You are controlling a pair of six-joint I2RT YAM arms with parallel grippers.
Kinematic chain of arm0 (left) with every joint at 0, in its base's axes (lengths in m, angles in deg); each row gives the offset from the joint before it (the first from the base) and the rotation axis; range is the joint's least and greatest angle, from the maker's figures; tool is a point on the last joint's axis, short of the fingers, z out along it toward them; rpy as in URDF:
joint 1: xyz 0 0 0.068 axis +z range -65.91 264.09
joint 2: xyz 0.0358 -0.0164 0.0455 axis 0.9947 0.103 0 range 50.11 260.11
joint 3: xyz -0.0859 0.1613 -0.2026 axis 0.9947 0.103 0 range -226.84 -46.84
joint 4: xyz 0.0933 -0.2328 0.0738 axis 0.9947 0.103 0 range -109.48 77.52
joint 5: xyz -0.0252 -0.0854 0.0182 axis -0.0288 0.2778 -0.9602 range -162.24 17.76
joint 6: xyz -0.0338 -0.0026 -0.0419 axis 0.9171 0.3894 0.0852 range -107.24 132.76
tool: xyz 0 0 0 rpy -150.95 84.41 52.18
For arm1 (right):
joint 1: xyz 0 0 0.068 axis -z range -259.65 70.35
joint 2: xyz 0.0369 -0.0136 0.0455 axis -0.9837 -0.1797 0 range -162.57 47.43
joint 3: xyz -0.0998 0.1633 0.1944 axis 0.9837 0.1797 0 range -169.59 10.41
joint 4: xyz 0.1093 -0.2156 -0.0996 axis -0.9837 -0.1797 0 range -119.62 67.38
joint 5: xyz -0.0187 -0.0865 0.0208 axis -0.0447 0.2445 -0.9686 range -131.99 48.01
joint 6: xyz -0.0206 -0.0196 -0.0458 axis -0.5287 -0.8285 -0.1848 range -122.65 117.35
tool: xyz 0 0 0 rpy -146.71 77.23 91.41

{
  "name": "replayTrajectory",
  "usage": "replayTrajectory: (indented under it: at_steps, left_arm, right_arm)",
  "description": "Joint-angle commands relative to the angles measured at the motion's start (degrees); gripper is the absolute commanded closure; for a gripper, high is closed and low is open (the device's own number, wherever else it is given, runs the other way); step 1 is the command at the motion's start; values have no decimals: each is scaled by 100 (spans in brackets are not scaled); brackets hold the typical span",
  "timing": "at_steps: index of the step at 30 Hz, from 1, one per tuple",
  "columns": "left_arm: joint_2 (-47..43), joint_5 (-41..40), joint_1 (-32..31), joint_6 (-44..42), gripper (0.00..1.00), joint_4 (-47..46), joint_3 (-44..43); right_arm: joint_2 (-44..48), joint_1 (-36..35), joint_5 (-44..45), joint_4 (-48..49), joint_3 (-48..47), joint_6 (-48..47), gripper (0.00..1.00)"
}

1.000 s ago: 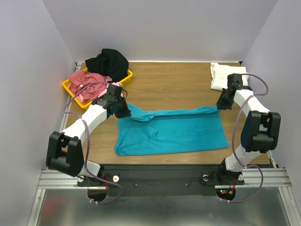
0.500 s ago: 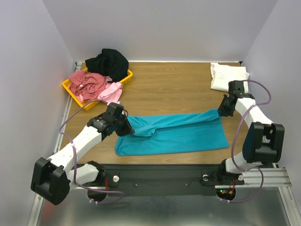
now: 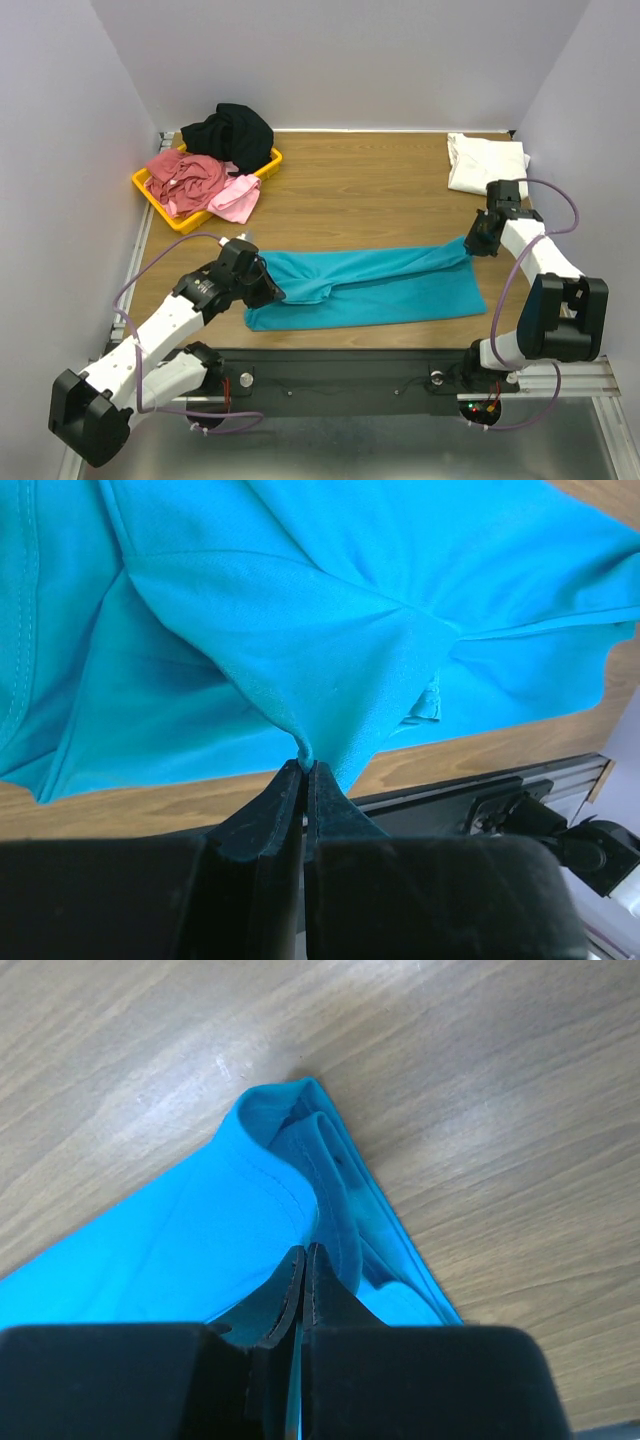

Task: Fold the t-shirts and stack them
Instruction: Fold the tshirt

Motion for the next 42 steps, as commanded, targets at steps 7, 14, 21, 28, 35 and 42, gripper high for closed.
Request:
replayTrajectory:
  at_steps: [7,14,21,28,35,42]
  left_arm:
    - [-172,104,-208,194,41,346,27]
    - [222,-501,-199,28,24,408,-816]
    - [1469,-1020,143,-658,21,57,-1318]
    - [2155,-1346,881,-1326,23,-234,-1766]
    - [2675,-1338,944,-1564,29,-427,-1890]
    - [2956,-1434,961,-1582,32,-550,-1731]
  right_arm:
    - [379,9,529,140,110,-12,88]
    - [758,9,977,17,-135,173,30]
    - [249,9,461,165,-523,120,31]
    - [-367,9,240,491,-637,93,38]
    - [-806,18,116,658,-733,155,41]
    - [-1000,27,186,693,-725,173,43]
